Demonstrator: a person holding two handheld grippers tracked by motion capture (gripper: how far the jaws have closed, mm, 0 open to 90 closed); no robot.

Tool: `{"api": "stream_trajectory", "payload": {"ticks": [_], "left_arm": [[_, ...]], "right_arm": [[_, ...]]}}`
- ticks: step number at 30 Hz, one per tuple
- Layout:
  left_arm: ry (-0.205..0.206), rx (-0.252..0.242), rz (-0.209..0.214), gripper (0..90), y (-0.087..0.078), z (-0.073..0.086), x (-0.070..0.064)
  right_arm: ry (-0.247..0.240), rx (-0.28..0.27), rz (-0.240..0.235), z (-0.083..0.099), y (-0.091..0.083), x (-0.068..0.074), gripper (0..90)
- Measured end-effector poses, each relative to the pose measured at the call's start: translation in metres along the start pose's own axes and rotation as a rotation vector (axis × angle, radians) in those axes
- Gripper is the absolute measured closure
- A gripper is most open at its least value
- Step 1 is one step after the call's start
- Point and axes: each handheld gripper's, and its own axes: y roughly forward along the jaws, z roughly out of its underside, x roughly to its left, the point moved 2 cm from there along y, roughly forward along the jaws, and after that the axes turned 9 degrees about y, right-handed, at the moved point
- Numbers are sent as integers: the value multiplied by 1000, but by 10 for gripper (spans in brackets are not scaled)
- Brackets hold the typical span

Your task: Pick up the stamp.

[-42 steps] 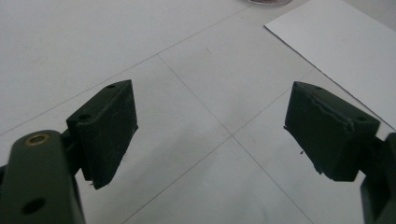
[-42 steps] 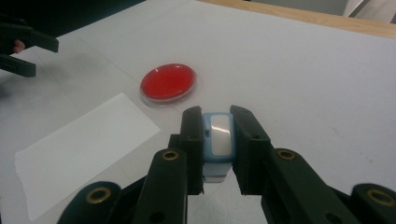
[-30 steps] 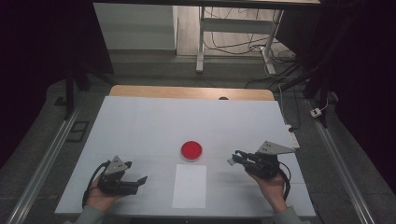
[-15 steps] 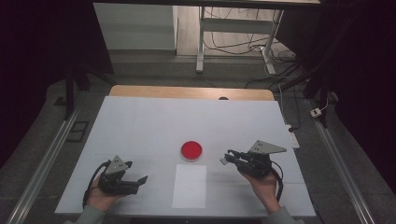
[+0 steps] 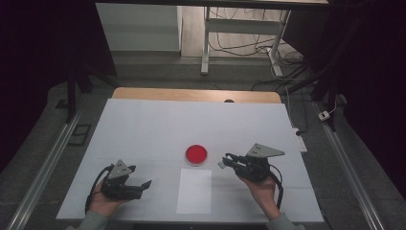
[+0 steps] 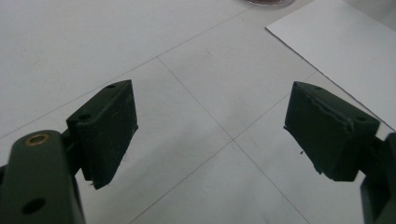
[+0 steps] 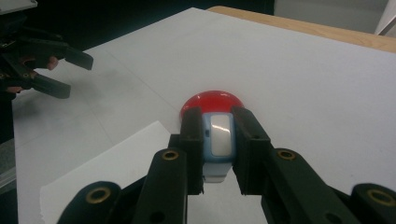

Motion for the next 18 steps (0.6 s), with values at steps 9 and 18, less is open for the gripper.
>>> {"api": "stream_trajectory", "payload": {"ticks": [9,18], "left_arm": [[0,0,-3,175,0,0,0],[0,-1,-4,175,0,0,0]], "right_arm": [[-9,-1,-13,1,10,4,751],[-26,16,-35,0,23,15,751]]}}
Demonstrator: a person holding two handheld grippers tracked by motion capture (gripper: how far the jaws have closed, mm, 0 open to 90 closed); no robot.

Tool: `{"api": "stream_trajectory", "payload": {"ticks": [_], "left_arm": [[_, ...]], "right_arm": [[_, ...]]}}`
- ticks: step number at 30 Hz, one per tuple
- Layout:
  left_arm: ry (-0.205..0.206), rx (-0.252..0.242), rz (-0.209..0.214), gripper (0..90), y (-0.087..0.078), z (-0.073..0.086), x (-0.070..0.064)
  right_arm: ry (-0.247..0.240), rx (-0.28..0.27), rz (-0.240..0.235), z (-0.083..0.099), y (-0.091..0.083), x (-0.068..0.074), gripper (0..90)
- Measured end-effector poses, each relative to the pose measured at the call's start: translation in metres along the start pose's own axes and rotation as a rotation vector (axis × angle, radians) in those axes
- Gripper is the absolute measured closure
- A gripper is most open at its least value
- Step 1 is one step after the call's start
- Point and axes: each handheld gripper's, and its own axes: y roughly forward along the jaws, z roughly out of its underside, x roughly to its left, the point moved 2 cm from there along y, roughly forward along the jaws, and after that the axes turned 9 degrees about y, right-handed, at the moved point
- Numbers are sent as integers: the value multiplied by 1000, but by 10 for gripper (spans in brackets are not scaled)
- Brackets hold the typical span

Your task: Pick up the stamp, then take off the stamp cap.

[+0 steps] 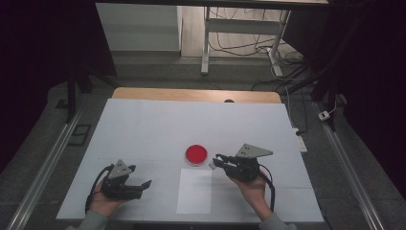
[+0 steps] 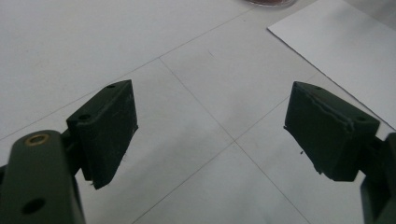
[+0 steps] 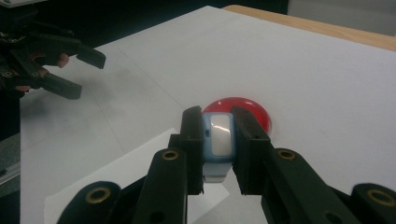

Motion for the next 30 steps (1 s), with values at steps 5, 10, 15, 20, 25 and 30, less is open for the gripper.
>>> {"api": "stream_trajectory", "payload": {"ticks": [5,10,15,20,25,30], "left_arm": [[3,1,-1,175,0,0,0],[4,0,-1,175,0,0,0],[4,0,0,175,0,0,0],[2,-2,-2,175,0,0,0],[1,-4,-5,175,0,0,0],[2,-13,-10,175,0,-2,0]], "right_arm": [[-8,-3,-12,-2,6,5,751],[-12,-4,-12,-3,9,8,751],[-11,-4,-10,-3,9,7,751],[-12,-7,-4,-3,9,7,751],[-12,-14,-5,-3,7,7,751],[-10,-16,-1,-3,7,6,751]]}}
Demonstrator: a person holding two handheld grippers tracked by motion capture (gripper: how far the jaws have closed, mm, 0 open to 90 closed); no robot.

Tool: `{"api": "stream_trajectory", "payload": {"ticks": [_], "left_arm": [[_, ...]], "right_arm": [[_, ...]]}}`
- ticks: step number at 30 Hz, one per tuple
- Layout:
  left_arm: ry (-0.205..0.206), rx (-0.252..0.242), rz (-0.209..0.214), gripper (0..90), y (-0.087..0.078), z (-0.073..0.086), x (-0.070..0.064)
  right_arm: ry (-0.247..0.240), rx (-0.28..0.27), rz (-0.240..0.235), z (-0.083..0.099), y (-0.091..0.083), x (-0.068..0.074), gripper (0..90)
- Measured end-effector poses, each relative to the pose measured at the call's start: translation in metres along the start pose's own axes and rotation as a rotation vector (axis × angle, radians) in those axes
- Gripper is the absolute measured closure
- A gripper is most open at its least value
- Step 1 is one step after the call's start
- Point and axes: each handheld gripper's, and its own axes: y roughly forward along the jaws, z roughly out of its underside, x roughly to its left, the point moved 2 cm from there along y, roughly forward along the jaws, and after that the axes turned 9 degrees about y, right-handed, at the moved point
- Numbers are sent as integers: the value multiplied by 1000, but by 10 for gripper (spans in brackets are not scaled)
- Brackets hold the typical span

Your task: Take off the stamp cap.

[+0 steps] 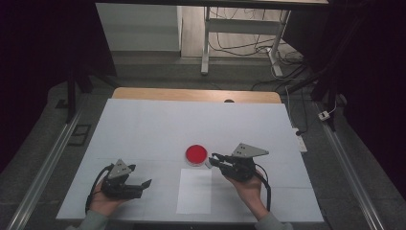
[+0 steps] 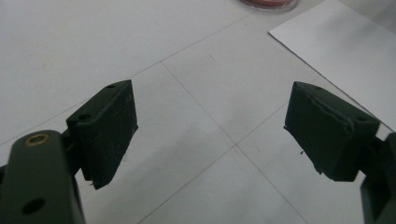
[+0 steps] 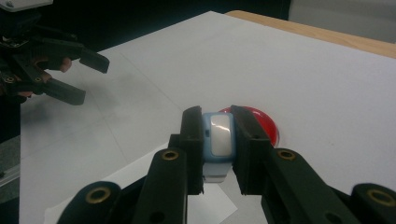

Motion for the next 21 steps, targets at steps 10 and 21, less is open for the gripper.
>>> {"api": "stream_trajectory", "payload": {"ticks": [10,21], "left_arm": [[29,-37,2,179,2,-12,-8],[68,-40,-1,181,10,-25,-13]], "right_arm": [[0,-4,0,0,0,0,751],[4,-6,-2,0,0,0,751]]}}
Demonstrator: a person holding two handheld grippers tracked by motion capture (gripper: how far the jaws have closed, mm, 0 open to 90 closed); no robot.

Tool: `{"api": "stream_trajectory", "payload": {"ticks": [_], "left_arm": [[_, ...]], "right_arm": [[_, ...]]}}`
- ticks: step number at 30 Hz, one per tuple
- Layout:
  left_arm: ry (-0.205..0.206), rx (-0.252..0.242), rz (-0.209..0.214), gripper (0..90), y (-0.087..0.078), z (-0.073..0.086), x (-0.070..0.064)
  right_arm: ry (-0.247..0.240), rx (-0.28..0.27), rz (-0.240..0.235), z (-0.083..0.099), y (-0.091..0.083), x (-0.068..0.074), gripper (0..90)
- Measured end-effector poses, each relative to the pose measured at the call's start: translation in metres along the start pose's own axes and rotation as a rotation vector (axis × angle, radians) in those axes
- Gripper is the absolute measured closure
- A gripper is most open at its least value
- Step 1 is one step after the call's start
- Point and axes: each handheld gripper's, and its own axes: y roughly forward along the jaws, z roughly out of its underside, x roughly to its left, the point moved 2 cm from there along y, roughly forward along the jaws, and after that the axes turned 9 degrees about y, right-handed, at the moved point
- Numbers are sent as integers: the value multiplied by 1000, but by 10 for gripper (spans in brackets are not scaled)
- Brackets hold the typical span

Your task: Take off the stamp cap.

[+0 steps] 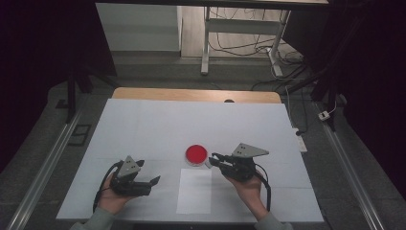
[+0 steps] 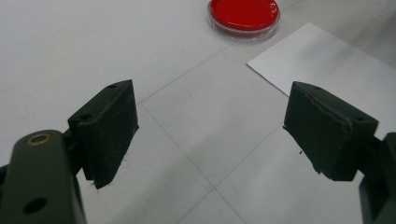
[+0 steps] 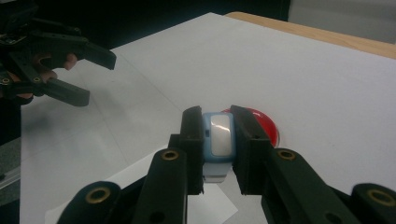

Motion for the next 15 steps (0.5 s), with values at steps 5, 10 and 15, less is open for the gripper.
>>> {"api": "stream_trajectory", "payload": {"ticks": [5,10,15], "left_arm": [[8,2,4,182,5,-4,-2],[18,3,13,183,9,-9,-5],[27,4,17,184,13,-12,-7]], "right_arm": [[1,-2,-1,0,0,0,751],[0,-2,-3,0,0,0,751],[1,-3,-4,0,0,1,751]]}}
